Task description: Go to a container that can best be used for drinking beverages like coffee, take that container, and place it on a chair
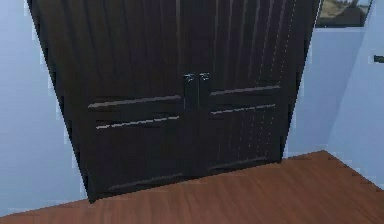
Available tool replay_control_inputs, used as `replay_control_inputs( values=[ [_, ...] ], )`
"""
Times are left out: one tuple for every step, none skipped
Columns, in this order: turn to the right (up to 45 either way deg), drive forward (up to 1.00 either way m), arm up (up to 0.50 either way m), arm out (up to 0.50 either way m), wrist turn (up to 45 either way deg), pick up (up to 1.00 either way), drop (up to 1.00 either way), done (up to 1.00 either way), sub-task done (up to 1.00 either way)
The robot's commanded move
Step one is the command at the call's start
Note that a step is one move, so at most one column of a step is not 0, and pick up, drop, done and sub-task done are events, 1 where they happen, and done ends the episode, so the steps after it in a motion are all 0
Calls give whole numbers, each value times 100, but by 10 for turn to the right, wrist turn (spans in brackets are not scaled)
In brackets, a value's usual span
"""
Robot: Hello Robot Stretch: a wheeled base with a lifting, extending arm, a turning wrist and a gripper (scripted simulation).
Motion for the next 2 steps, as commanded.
replay_control_inputs(
  values=[
    [0, 20, 0, 0, 0, 0, 0, 0, 0],
    [-450, 0, 0, 0, 0, 0, 0, 0, 0]
  ],
)
